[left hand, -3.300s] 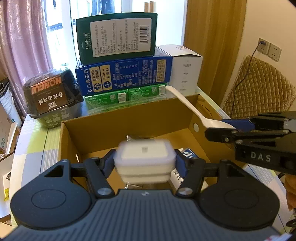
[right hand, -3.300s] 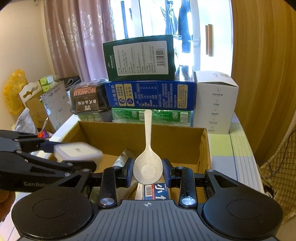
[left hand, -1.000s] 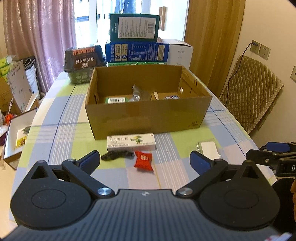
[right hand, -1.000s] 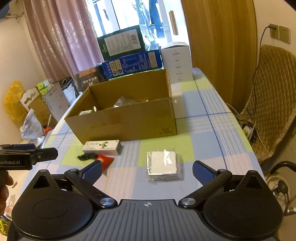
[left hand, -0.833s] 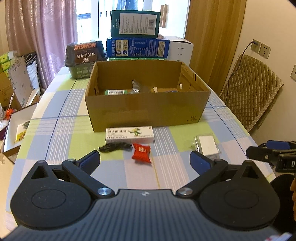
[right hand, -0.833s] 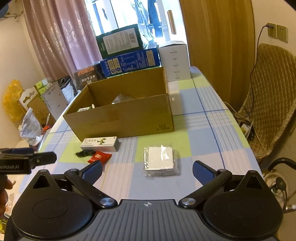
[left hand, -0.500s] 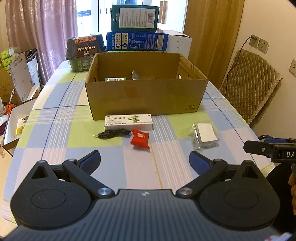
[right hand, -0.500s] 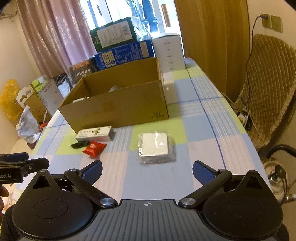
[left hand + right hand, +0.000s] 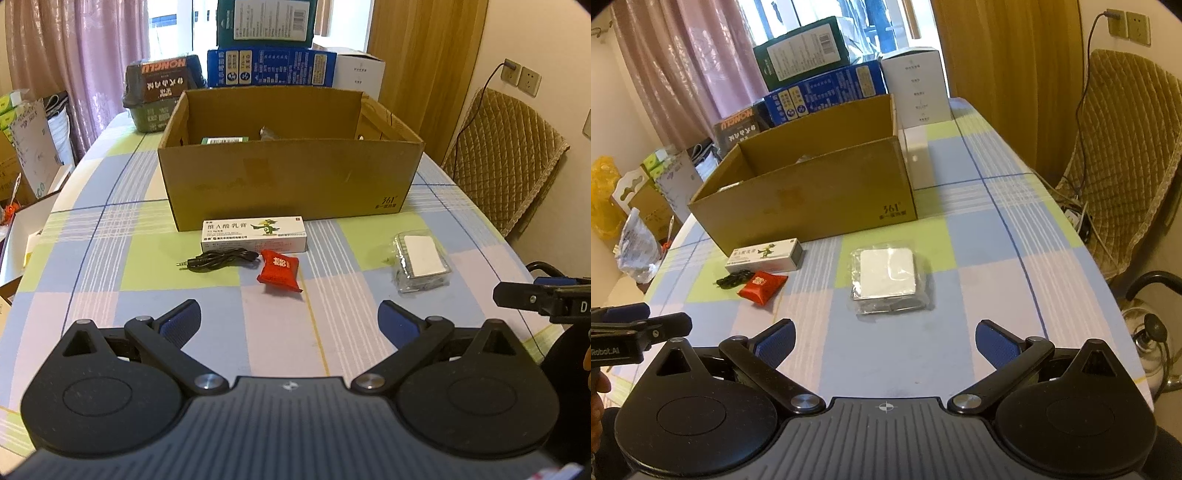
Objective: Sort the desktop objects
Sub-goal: 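Withdraw both tools from the box toward the red packet and clear package, then grasp the red wrapped packet with the left tool while the right tool grasps the clear-wrapped package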
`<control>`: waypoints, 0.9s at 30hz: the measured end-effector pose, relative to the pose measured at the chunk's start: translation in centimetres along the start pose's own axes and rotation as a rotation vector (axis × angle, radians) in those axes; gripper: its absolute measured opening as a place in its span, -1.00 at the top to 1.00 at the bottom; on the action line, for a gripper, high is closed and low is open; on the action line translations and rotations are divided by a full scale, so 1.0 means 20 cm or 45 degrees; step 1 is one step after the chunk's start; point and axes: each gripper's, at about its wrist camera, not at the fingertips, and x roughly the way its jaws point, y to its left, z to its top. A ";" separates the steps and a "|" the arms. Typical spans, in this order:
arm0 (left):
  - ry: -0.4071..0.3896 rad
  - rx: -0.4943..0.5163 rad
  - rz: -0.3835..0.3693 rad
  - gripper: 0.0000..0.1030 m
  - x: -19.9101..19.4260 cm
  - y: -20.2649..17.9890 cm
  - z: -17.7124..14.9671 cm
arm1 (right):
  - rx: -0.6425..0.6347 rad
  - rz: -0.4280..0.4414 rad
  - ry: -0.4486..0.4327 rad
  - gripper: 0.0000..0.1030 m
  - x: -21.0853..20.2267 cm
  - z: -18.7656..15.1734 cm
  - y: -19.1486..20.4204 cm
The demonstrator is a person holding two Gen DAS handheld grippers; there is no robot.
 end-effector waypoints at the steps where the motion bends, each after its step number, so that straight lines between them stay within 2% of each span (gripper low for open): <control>1: 0.007 0.003 0.000 -0.95 0.01 0.00 0.00 | 0.000 -0.002 0.005 -0.96 0.01 0.00 0.00; 13: 0.060 0.013 -0.013 -0.94 0.15 0.01 0.00 | -0.006 -0.015 0.040 -0.96 0.14 0.00 0.00; 27: 0.069 0.053 0.009 -0.81 0.34 0.02 0.05 | -0.099 -0.012 0.035 -0.95 0.34 0.02 -0.01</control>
